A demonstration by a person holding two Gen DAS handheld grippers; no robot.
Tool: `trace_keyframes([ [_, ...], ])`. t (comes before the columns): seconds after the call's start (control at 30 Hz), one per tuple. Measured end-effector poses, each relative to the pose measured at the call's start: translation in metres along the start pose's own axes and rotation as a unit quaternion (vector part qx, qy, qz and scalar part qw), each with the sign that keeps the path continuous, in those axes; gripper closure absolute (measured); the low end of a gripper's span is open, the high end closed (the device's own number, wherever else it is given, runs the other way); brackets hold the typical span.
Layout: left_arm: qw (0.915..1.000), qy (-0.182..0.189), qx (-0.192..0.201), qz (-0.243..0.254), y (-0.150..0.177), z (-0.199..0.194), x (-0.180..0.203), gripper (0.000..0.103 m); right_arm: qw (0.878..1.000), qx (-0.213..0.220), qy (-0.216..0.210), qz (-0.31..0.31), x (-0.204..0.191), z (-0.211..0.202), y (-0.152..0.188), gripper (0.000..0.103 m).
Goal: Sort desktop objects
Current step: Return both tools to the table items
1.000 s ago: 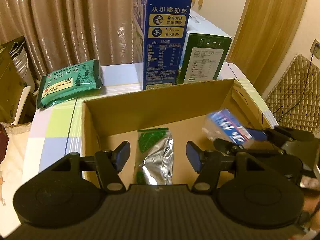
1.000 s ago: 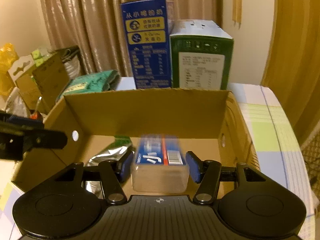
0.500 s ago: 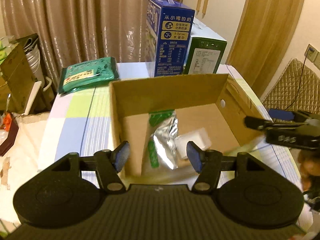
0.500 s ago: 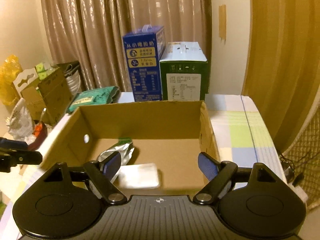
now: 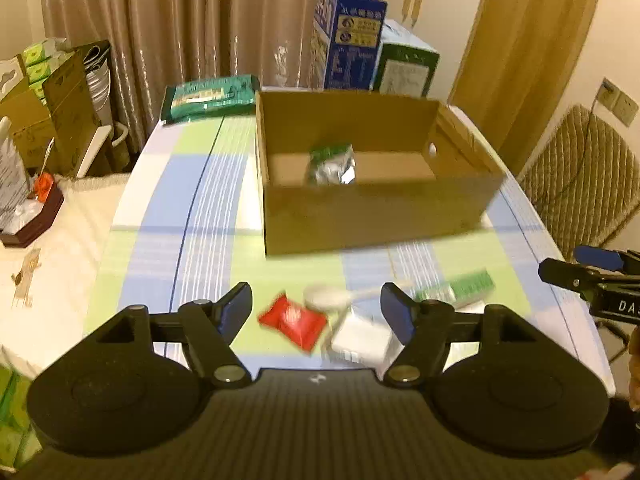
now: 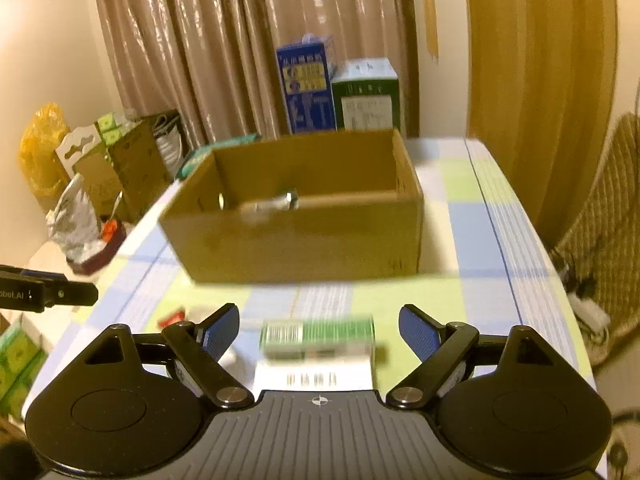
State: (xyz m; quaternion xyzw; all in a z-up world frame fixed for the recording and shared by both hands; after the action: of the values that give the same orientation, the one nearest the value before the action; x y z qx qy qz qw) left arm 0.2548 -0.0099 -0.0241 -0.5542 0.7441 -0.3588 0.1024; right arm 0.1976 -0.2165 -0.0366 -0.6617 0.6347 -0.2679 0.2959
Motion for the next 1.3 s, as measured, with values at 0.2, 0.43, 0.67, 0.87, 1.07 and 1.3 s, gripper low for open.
trace_keyframes([
  [0.2, 0.9998, 0.001, -0.016, 0.012, 0.054, -0.008, 0.024, 0.037, 0.999, -0.031, 0.002, 0.022, 0.005, -0.018, 0.050, 0.019],
  [0.43, 0.9989, 0.017, -0.041, 0.017, 0.109, 0.001, 0.049, 0.037, 0.999, -0.041, 0.019, -0.003, 0.014, -0.031, 0.090, 0.019],
  [0.67, 0.9972, 0.024, -0.069, 0.018, 0.140, 0.020, 0.062, 0.037, 0.998, -0.045, 0.031, -0.044, 0.020, -0.025, 0.112, 0.019],
  [0.87, 0.9945, 0.030, -0.092, 0.039, 0.150, 0.043, 0.079, 0.047, 0.996, -0.052, 0.036, -0.061, 0.023, -0.011, 0.117, 0.019],
  [1.07, 0.9932, 0.033, -0.107, 0.034, 0.154, 0.068, 0.079, 0.056, 0.993, -0.061, 0.025, -0.101, 0.021, 0.007, 0.123, 0.025],
  [1.3, 0.9920, 0.040, -0.117, 0.025, 0.154, 0.091, 0.075, 0.064, 0.991, -0.072, -0.011, -0.109, 0.008, 0.023, 0.126, 0.029],
])
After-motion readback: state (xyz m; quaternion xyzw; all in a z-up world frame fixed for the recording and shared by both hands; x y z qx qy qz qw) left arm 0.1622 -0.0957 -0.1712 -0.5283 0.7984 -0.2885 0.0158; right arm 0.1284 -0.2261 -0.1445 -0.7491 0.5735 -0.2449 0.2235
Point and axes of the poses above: each gripper's, at about its wrist camera, not at the fingertips, and z roughly the way its jaws point, x to its right, y to its underside, the point moved 10 cm from there along z, roughly the way its jaws point, and after that the axes turned 11 degrees about y, right-handed, at the moved point
